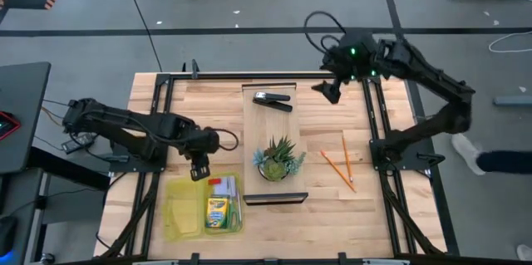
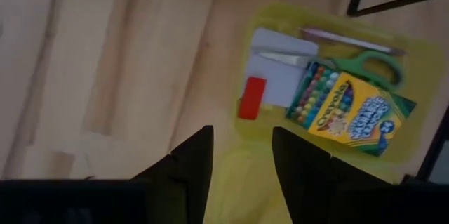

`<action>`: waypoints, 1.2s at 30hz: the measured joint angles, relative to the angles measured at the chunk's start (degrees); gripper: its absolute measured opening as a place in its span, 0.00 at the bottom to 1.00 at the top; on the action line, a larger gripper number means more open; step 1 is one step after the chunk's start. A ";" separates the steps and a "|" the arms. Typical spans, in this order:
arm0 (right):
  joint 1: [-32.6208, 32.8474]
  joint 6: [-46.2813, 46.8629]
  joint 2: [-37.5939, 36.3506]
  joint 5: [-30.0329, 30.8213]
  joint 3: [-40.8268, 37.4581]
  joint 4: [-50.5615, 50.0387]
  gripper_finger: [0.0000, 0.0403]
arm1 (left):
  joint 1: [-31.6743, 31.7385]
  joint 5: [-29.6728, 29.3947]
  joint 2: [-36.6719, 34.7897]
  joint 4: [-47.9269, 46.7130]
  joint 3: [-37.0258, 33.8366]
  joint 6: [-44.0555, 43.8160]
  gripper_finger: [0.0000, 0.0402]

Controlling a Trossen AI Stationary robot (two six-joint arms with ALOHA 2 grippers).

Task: Pack school essentials
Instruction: Put the left yellow pencil into the yellow supply box

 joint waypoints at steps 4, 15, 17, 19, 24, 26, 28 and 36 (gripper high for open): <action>1.74 5.10 -6.14 0.69 -13.70 5.63 0.94 | 2.10 -0.02 -0.61 -1.13 0.00 2.85 0.38; 9.70 16.41 -10.25 5.98 -40.45 11.32 0.92 | 10.00 -0.01 -2.04 -1.82 0.02 8.20 0.36; 10.34 17.98 -9.67 5.98 -43.52 13.26 0.90 | 11.20 -0.20 -2.95 -1.82 0.02 9.37 0.36; 10.84 19.29 -8.99 6.00 -45.91 15.28 0.87 | 12.58 -0.93 -3.60 -1.39 0.02 9.83 0.36; 10.87 21.17 -7.34 5.98 -50.87 16.80 0.79 | 16.35 -1.49 -5.04 -1.63 0.02 10.72 0.34; 10.87 22.33 -6.84 5.98 -52.48 17.70 0.76 | 17.80 -1.49 -5.72 -1.31 0.00 11.06 0.34; 11.14 23.54 -6.40 5.98 -53.86 18.31 0.74 | 18.94 -1.49 -6.61 -0.19 0.02 11.42 0.34; 17.74 27.52 -4.32 5.09 -57.47 24.50 0.68 | 25.09 -2.34 -11.36 2.10 0.02 13.71 0.32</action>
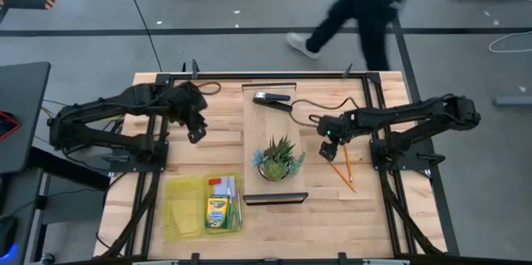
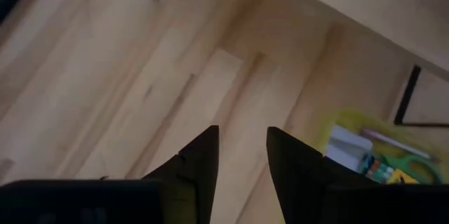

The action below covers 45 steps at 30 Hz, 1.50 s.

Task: Pack school essentials
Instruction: Put the left yellow pencil into the yellow supply box

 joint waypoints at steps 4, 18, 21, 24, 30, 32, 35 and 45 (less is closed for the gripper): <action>4.92 2.21 1.95 1.58 -2.66 3.93 0.67 | 3.11 -0.02 -2.06 0.24 0.02 0.55 0.31; 9.20 6.23 2.93 4.99 -9.47 11.55 0.67 | 6.14 0.03 -3.84 0.08 0.02 2.25 0.29; 9.20 4.81 3.96 5.03 -9.51 11.57 0.66 | 6.14 0.00 -3.82 0.07 0.02 2.24 0.29; 9.20 4.70 5.13 5.10 -9.30 11.81 0.64 | 6.14 0.03 -3.80 0.03 0.02 2.24 0.30; 9.24 5.51 5.64 5.18 -9.29 11.90 0.53 | 6.14 0.03 -3.80 -1.14 0.02 2.97 0.29; 9.24 5.64 5.65 5.19 -9.30 11.87 0.49 | 6.14 0.03 -3.80 -1.34 0.02 2.99 0.28; 9.24 5.89 5.71 5.27 -9.34 11.77 0.44 | 6.14 0.05 -3.84 -1.31 0.02 4.05 0.28; 9.20 5.90 5.78 5.42 -9.41 11.45 0.26 | 6.14 0.07 -3.87 -1.28 0.02 5.98 0.27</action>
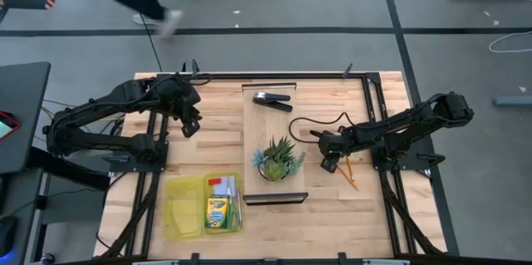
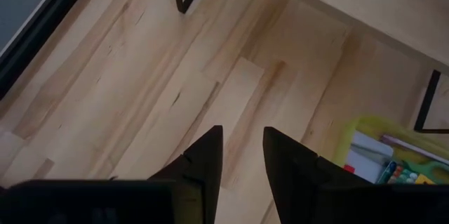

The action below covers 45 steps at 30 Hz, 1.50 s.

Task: Pack school essentials
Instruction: Put the left yellow pencil into the yellow supply box

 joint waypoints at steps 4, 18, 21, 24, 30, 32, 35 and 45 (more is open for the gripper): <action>0.00 0.77 0.02 -0.01 -0.02 -0.13 0.22 | 0.00 0.00 0.00 0.02 0.00 0.02 0.28; -0.02 1.51 0.07 0.00 0.55 -0.66 0.15 | 0.00 0.04 0.00 0.04 0.00 0.17 0.28; -0.04 1.81 0.07 0.00 0.55 -0.66 0.15 | 0.00 0.16 0.00 0.05 0.00 0.17 0.28; -0.02 2.21 0.07 0.00 0.55 -0.68 0.14 | 0.00 1.01 0.00 0.04 0.00 0.15 0.27; -0.02 3.39 0.07 -0.05 0.73 -0.87 0.14 | -0.02 1.07 0.00 0.04 0.00 0.17 0.27; -0.02 3.33 0.13 -0.02 1.40 -1.58 0.14 | -0.02 1.07 0.00 0.04 0.00 0.31 0.27; -0.04 2.56 0.20 0.23 1.97 -2.60 0.14 | -0.02 1.07 0.00 0.04 0.00 0.66 0.27; -0.07 3.52 -2.45 0.78 2.34 -4.06 0.14 | -0.02 3.27 -0.02 0.06 0.00 0.66 0.27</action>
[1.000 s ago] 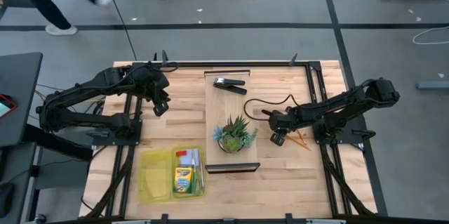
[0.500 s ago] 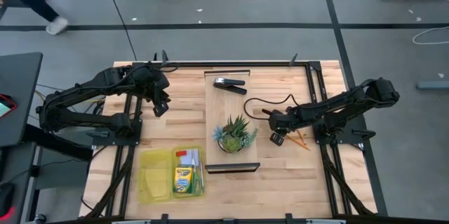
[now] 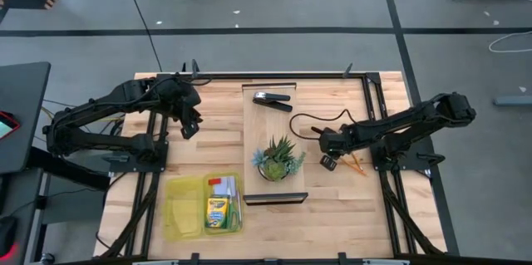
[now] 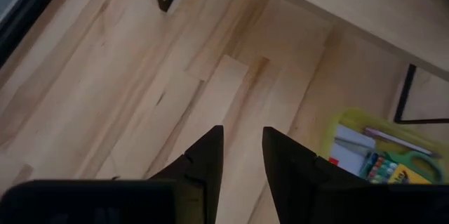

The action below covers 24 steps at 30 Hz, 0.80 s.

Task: Pack school essentials
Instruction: Put the left yellow pencil into the yellow supply box

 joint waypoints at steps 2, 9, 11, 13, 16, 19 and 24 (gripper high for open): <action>0.00 0.72 -1.52 0.48 0.02 -0.22 0.14 | 0.00 0.90 0.00 -0.02 0.00 -0.02 0.27; 0.00 1.11 -5.62 5.69 4.96 -6.43 0.14 | 0.00 6.42 0.00 1.25 0.00 -0.03 0.27; -0.04 1.18 -6.24 8.52 6.78 -8.02 0.14 | -0.06 8.18 0.00 2.79 0.00 -0.02 0.29; -0.07 1.09 -6.61 10.28 8.63 -8.68 0.14 | -0.26 8.35 0.00 4.36 -0.02 0.12 0.30; -0.53 0.30 -6.60 11.46 11.31 -10.39 0.14 | -0.26 8.36 0.00 7.15 -0.02 1.61 0.33; -0.98 -0.33 -6.60 13.73 14.59 -11.64 0.14 | -0.26 8.36 0.00 10.56 -0.02 2.31 0.35; -2.47 -4.88 -6.60 16.01 21.17 -12.03 0.14 | -0.26 8.36 0.06 16.80 -0.02 0.84 0.40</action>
